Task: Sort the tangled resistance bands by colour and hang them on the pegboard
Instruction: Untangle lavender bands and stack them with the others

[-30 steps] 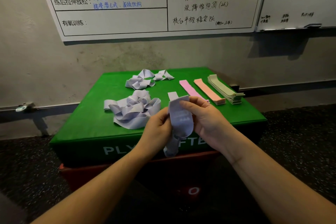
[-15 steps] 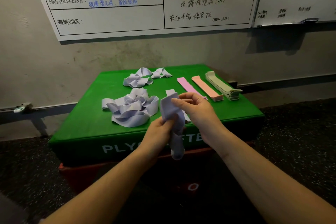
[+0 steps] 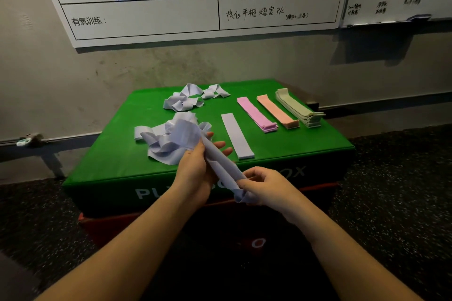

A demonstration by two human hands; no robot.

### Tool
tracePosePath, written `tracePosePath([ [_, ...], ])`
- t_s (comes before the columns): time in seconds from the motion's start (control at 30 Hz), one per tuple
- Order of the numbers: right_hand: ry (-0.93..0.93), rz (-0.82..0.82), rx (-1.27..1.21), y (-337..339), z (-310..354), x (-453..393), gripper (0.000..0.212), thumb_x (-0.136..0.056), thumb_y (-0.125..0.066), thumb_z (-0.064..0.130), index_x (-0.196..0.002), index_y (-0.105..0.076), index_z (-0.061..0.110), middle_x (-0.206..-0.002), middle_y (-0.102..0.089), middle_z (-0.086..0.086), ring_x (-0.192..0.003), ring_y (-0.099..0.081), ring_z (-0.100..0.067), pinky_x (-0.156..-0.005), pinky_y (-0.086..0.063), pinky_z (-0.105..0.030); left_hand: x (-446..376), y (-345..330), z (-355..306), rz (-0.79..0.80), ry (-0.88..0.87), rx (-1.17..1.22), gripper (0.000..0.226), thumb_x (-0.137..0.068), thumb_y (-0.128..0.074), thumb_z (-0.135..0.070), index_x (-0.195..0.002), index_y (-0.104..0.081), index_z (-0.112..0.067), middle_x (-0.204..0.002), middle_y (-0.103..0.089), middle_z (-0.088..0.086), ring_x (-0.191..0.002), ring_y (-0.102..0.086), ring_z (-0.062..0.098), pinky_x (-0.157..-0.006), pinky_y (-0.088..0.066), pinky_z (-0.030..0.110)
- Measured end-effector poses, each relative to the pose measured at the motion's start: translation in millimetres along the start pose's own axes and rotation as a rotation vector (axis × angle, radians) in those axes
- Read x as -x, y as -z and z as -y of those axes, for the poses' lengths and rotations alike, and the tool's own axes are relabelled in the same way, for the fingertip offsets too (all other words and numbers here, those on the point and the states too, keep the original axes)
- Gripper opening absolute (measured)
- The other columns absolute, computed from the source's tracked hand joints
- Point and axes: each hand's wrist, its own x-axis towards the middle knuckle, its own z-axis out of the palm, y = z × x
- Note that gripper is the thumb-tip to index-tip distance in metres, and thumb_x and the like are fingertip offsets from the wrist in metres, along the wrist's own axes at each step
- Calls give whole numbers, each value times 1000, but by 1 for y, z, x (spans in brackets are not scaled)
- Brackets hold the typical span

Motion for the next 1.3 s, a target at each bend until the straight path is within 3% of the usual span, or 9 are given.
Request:
tracePosePath([
  [0.17,25,-245,205,10,-15,-1,7,-87,-66,29,-88,-67,22,-86,-70,3,-83,-66,-16,-74,-55,-33,-2,6,11,-112,-46,-163,25,-106,-41,-32,-114,-63,-23,-103,-72,8,-98,-68,25,-87,-56,45],
  [0.33,-140,-107,-568,6,-18,7,12,-96,-59,10,-98,-71,10,-96,-75,-13,-86,-71,-26,-83,-57,-39,-5,8,14,-159,-9,-166,26,-104,-46,-35,-118,-64,-22,-99,-67,5,-87,-61,19,-77,-51,35],
  [0.6,-235,74,-1473,6,-1,8,15,-87,-47,1,-96,-58,6,-61,-49,-5,-55,-49,-14,-49,-55,-31,-10,19,18,-251,-85,-370,25,-103,-48,-36,-104,-68,-20,-92,-65,1,-87,-55,17,-77,-45,32],
  [0.7,-245,-14,-1196,0,-4,8,5,-94,-52,15,-96,-55,11,-60,-37,0,-50,-32,-11,-46,-36,-25,-8,20,17,-196,-111,-403,27,-103,-47,-35,-111,-68,-20,-100,-65,3,-89,-56,16,-70,-44,29],
  [0.77,-190,-52,-912,-7,-5,13,28,-89,-67,33,-103,-55,12,-72,-43,-2,-59,-38,-12,-54,-37,-27,-6,17,14,-171,-133,-390,28,-104,-46,-34,-117,-66,-19,-100,-64,3,-83,-54,14,-67,-43,28],
  [0.87,-33,-44,-589,-13,-9,20,56,-72,-82,21,-116,-49,9,-89,-50,-6,-68,-52,-12,-62,-47,-28,-6,13,12,-144,-160,-372,25,-104,-46,-34,-106,-68,-23,-88,-59,2,-72,-49,12,-64,-41,26],
  [0.97,9,-112,-347,-15,-10,23,23,-84,-76,17,-101,-62,10,-80,-59,-6,-71,-59,-13,-64,-49,-27,-8,13,10,-127,-203,-372,23,-104,-47,-32,-98,-68,-25,-85,-63,1,-71,-54,10,-65,-45,25],
  [1.17,-117,26,-824,-2,-5,24,21,-98,-54,17,-110,-67,6,-98,-73,-12,-88,-70,-21,-80,-57,-36,-12,24,9,-100,-203,-416,24,-104,-48,-33,-97,-67,-19,-74,-58,5,-65,-55,13,-61,-46,29],
  [1.3,-225,156,-1172,0,4,23,31,-89,-49,14,-113,-63,1,-104,-66,-21,-96,-64,-26,-88,-55,-41,-15,29,15,-107,-188,-423,24,-103,-50,-31,-119,-65,-21,-109,-70,5,-102,-66,23,-81,-55,38],
])
